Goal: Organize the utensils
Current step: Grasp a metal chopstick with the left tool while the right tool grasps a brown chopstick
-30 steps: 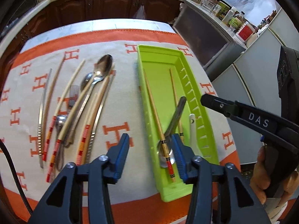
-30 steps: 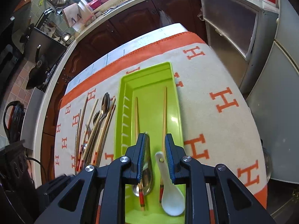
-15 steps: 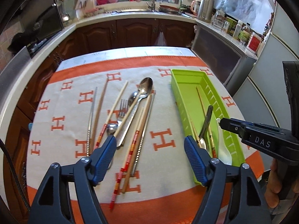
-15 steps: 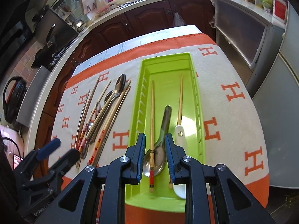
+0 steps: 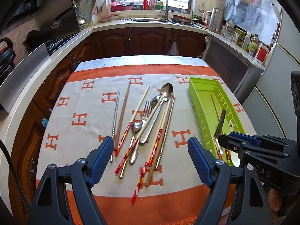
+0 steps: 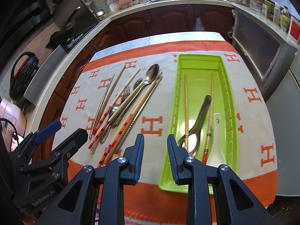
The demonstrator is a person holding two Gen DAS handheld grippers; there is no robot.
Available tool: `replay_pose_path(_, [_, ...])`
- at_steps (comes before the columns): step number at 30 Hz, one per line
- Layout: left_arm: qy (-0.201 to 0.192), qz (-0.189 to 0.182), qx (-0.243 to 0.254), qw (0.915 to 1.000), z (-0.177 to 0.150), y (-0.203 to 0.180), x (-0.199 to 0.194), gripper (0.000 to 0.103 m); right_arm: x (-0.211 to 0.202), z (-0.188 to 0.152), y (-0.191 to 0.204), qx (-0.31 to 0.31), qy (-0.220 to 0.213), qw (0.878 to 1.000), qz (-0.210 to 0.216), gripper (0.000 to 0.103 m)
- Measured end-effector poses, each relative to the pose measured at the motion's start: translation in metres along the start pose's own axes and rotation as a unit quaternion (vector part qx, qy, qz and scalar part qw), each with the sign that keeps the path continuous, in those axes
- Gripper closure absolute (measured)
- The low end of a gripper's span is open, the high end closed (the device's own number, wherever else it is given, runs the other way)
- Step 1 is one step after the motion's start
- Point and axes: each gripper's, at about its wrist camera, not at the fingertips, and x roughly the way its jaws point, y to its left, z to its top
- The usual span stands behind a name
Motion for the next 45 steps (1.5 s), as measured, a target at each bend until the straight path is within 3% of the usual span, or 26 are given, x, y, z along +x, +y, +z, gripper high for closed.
replay_pose_path(11, [-0.009, 0.029, -0.03, 0.9991, -0.001, 0.051, -0.009, 0.019, 0.012, 0.011, 0.028, -0.015, 0.011, 1.0, 0.013, 0.077])
replay_pose_path(18, [0.026, -0.031, -0.016, 0.9991, 0.007, 0.078, 0.017, 0.019, 0.038, 0.035, 0.033, -0.004, 0.031, 0.999, 0.026, 0.077])
replay_pose_path(24, [0.045, -0.006, 0.004, 0.999, 0.019, 0.092, 0.045, 0.019, 0.068, 0.057, 0.038, 0.008, 0.052, 0.998, 0.039, 0.077])
replay_pose_path(26, [0.059, -0.017, -0.004, 0.9981, 0.027, 0.099, 0.058, 0.019, 0.077, 0.064, 0.041, 0.007, 0.056, 0.998, 0.04, 0.077])
replay_pose_path(29, [0.095, -0.027, -0.034, 0.9945, 0.04, 0.112, 0.091, 0.028, 0.09, 0.075, 0.046, 0.007, 0.061, 0.997, 0.042, 0.077])
replay_pose_path(31, [0.123, -0.044, -0.059, 0.9897, 0.046, 0.12, 0.115, 0.04, 0.097, 0.084, 0.048, 0.007, 0.06, 0.997, 0.042, 0.077])
replay_pose_path(33, [0.151, -0.057, -0.079, 0.9836, 0.049, 0.127, 0.136, 0.058, 0.103, 0.092, 0.05, 0.008, 0.059, 0.997, 0.044, 0.077])
replay_pose_path(37, [0.187, -0.064, -0.078, 0.9772, 0.054, 0.125, 0.172, 0.065, 0.113, 0.103, 0.052, 0.007, 0.061, 0.997, 0.05, 0.077])
replay_pose_path(41, [0.208, -0.06, -0.067, 0.9739, 0.054, 0.117, 0.191, 0.083, 0.121, 0.105, 0.053, 0.003, 0.067, 0.997, 0.048, 0.077])
replay_pose_path(45, [0.201, -0.037, -0.042, 0.9779, 0.053, 0.108, 0.194, 0.086, 0.131, 0.106, 0.05, 0.004, 0.073, 0.996, 0.05, 0.077])
